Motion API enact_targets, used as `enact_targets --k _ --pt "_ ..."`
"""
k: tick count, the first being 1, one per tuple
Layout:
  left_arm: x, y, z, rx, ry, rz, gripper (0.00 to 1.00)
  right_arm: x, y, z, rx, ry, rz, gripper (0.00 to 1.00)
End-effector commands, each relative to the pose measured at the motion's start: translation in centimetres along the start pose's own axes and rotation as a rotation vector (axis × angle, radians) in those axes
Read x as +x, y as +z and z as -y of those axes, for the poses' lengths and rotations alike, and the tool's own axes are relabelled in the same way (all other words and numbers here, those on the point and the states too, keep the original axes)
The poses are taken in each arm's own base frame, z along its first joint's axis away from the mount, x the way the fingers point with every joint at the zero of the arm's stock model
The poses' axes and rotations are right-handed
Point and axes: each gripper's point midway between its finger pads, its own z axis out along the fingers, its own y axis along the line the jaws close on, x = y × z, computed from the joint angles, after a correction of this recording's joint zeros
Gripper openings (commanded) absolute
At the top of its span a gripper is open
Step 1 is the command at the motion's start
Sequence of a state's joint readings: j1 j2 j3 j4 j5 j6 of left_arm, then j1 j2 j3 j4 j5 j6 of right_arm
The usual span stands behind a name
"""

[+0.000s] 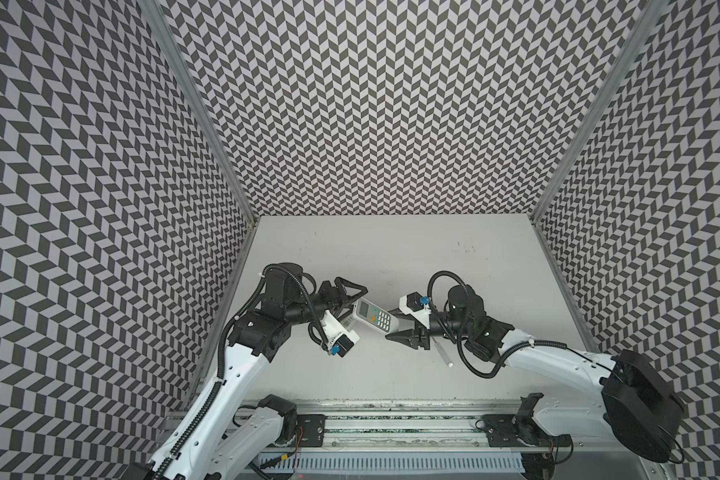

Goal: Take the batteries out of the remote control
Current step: 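Grasp the remote's far end with the left gripper, then open the right gripper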

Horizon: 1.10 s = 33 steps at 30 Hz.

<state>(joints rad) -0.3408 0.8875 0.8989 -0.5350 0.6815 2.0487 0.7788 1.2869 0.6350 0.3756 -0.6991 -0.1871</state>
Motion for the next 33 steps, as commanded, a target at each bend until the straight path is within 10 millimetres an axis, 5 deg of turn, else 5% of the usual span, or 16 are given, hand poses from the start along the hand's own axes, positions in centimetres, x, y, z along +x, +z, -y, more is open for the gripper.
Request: enact_targets --k 1,10,19,27,33 --pt "-0.2 0.0 0.8 0.017 0.484 -0.009 0.76 -2.1 0.2 -0.5 -0.036 -0.053 0.079 0.40" --pt "-1.9 0.5 1.4 0.031 0.529 0.052 0.59 -2.0 0.4 -0.6 -0.036 -0.045 0.069 0.39" --pt "-2.0 0.5 1.5 0.051 0.529 0.047 0.26 -2.6 0.6 -0.9 -0.032 -0.058 0.068 0.41" --pt "-2.0 0.4 1.8 0.077 0.499 0.037 0.00 -3.8 -0.1 -0.5 0.027 -0.067 0.091 0.55" --pt "-1.1 0.4 1.5 0.105 0.394 -0.007 0.00 -5.2 -2.5 0.3 0.178 -0.087 0.163 0.76"
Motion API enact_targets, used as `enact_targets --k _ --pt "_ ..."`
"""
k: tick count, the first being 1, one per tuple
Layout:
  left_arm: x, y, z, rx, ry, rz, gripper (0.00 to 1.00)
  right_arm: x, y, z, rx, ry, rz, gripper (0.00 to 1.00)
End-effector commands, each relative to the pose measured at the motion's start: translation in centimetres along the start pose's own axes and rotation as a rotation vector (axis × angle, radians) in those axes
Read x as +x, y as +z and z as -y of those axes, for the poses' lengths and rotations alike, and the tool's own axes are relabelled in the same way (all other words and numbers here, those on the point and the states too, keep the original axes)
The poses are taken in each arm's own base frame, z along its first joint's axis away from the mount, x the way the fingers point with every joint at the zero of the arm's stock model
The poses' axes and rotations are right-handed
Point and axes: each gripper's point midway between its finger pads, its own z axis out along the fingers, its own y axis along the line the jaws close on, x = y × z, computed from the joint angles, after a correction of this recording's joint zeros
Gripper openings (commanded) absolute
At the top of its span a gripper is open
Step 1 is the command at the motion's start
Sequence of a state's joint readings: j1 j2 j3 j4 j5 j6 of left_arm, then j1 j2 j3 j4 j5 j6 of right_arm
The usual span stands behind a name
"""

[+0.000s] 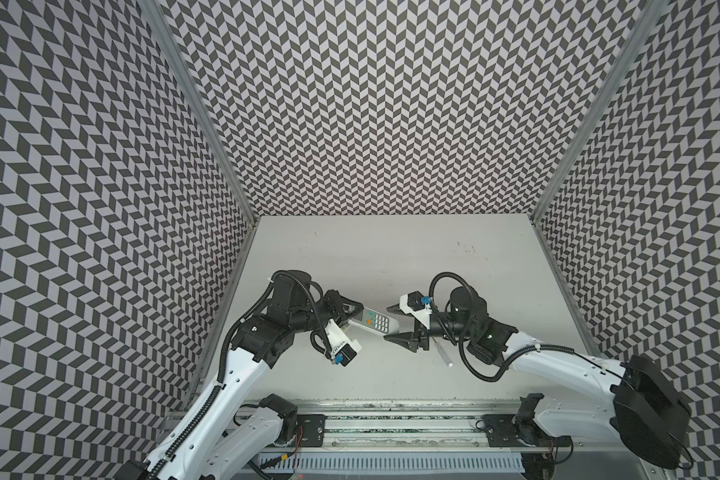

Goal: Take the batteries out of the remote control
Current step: 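Grasp the remote's far end with the left gripper, then open the right gripper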

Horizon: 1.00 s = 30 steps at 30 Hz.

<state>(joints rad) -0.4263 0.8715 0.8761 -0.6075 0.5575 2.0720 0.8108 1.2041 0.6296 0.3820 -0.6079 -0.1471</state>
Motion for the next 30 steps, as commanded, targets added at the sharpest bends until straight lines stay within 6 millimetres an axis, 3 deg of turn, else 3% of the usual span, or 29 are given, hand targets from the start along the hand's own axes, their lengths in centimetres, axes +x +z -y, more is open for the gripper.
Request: enact_targets --k 1,7,12,15,18,22,26,30 --pt "0.6 -0.4 -0.9 0.003 0.353 -0.033 0.00 -3.2 -2.0 1.1 0.151 -0.074 0.120 0.79" --pt "2.2 -0.1 -2.3 0.050 0.037 -0.110 0.00 -4.0 -7.2 3.9 0.465 -0.008 0.209 0.82" --pt "3.2 1.8 -4.6 0.132 -0.478 -0.176 0.00 -5.3 -10.6 4.4 0.578 0.068 0.310 0.84" --pt "3.4 2.7 -6.0 0.115 -0.776 -0.140 0.00 -5.9 -11.9 4.7 0.629 0.087 0.359 0.91" --pt "3.3 2.4 -6.7 -0.005 -0.966 -0.065 0.00 -6.6 -12.6 5.5 0.683 0.127 0.366 1.00" --pt "2.9 1.8 -6.8 -0.120 -1.155 0.006 0.00 -6.6 -12.9 7.0 0.750 0.236 0.383 0.99" --pt "2.0 2.6 -6.7 -0.075 -1.264 0.060 0.00 -6.7 -12.3 8.4 0.781 0.266 0.351 0.99" --pt "3.4 3.5 -4.6 0.078 -1.512 0.125 0.00 -6.3 -10.0 8.2 0.693 0.245 0.272 0.99"
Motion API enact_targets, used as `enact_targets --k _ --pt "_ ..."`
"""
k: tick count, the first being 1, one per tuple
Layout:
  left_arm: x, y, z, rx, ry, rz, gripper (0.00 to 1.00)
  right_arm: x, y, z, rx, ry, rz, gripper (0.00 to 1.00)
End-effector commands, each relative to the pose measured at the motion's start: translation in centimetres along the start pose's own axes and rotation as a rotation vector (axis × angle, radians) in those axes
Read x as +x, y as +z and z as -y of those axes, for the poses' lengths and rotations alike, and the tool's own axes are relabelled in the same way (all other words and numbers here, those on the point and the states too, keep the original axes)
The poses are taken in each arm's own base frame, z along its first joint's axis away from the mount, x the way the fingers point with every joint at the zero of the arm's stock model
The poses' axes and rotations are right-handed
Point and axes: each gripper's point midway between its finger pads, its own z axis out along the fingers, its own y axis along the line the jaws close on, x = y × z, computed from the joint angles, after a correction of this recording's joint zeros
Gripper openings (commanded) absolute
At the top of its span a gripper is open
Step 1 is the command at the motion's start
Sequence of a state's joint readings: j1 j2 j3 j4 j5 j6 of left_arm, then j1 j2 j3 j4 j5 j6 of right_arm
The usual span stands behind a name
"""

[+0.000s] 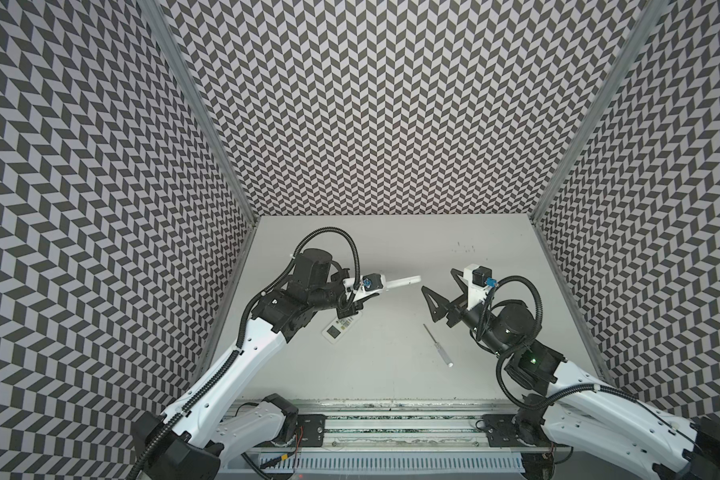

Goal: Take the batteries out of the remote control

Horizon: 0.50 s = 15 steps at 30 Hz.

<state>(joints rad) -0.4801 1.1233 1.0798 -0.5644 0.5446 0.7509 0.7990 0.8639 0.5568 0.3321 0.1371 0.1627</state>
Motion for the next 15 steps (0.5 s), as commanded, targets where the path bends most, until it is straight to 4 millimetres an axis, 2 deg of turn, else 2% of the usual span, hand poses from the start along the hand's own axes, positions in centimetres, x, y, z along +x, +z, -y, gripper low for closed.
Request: enact_targets --k 1,5,7,10,13,15 --pt "0.4 0.0 -1.3 0.124 -0.271 0.039 0.00 -0.5 0.6 -1.2 -0.064 0.005 -0.013 1.00" --pt "3.0 0.2 -3.9 0.232 -0.517 0.020 0.00 0.3 0.5 -1.6 -0.102 0.004 -0.030 1.00" --pt "3.9 0.9 -4.4 0.273 -0.614 -0.022 0.00 0.8 0.6 -1.6 -0.113 -0.014 -0.046 0.99" --pt "6.0 2.4 -3.6 0.350 -0.772 -0.102 0.00 2.1 1.4 -1.3 -0.126 -0.057 -0.100 1.00" --pt "8.8 4.1 -2.2 0.384 -0.923 -0.198 0.00 3.3 2.4 -0.1 -0.138 -0.004 -0.145 1.00" --pt "10.1 4.9 -1.2 0.386 -0.938 -0.239 0.00 4.2 2.8 0.4 -0.165 0.028 -0.167 0.98"
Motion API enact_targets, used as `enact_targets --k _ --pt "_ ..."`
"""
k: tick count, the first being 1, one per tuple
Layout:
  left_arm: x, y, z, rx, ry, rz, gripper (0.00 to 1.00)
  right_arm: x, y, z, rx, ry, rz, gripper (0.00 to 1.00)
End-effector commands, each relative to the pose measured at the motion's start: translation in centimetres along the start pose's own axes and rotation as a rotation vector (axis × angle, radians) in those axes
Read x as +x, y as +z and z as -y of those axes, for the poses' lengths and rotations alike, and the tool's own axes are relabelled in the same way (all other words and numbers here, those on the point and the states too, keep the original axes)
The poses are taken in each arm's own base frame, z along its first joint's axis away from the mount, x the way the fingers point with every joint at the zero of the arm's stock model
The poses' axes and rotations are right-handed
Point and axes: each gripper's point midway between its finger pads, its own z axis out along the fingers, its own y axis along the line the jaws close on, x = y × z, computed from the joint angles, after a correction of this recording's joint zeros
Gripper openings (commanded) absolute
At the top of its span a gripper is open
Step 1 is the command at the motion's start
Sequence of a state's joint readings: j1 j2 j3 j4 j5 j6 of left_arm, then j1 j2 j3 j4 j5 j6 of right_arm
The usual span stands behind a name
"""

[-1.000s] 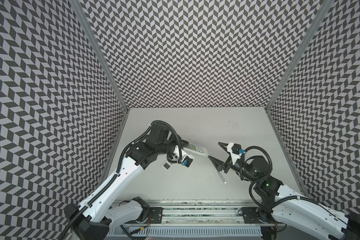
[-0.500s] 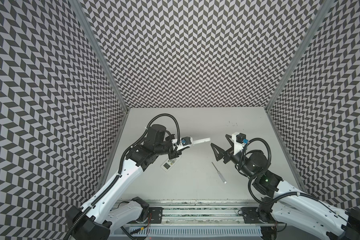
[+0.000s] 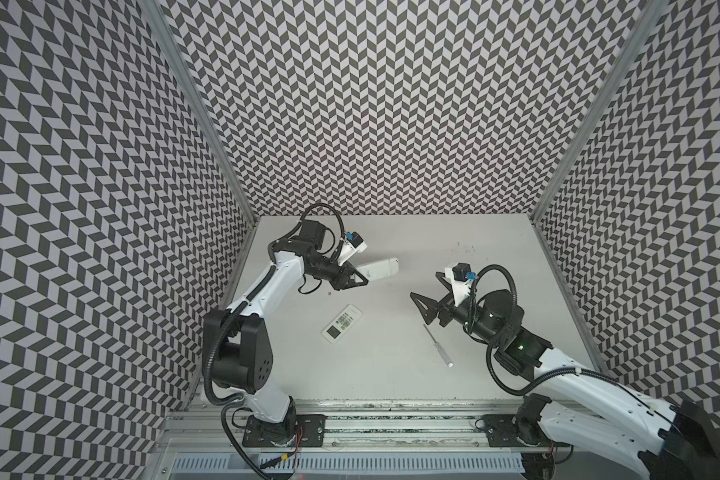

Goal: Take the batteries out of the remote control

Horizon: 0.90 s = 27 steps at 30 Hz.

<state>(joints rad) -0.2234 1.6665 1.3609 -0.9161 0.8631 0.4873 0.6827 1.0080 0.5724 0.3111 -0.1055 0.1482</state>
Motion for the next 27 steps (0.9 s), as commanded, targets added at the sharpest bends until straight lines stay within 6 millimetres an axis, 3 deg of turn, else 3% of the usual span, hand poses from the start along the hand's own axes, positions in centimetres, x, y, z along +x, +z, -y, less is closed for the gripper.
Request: enact_targets --k 1,4,9,12,13,16,23,27 --pt "2.5 1.2 1.0 0.012 -0.104 -0.079 0.00 -0.1 0.5 -0.1 -0.084 0.042 -0.002 0.96" --pt "3.1 2.0 0.6 -0.094 -0.030 -0.120 0.00 1.6 1.2 0.6 -0.090 0.054 -0.037 0.94" --pt "5.9 4.1 0.7 -0.067 -0.056 -0.144 0.00 6.5 4.0 0.7 -0.146 0.036 -0.201 0.86" --pt "7.7 5.7 1.6 -0.039 -0.039 -0.183 0.00 9.2 5.8 0.3 -0.208 0.074 -0.298 0.73" --pt "7.7 5.9 2.2 -0.025 -0.010 -0.191 0.00 10.1 6.2 0.0 -0.243 0.090 -0.320 0.67" --pt "7.6 5.7 2.8 -0.023 0.034 -0.185 0.00 11.9 6.7 -1.1 -0.334 0.133 -0.362 0.65" --pt "7.0 3.4 2.7 0.003 -0.028 -0.069 0.00 12.6 6.1 -0.6 -0.392 0.200 -0.346 0.66" --pt "6.6 2.8 3.4 0.039 -0.029 -0.032 0.00 12.5 6.1 -1.5 -0.475 0.236 -0.352 0.66"
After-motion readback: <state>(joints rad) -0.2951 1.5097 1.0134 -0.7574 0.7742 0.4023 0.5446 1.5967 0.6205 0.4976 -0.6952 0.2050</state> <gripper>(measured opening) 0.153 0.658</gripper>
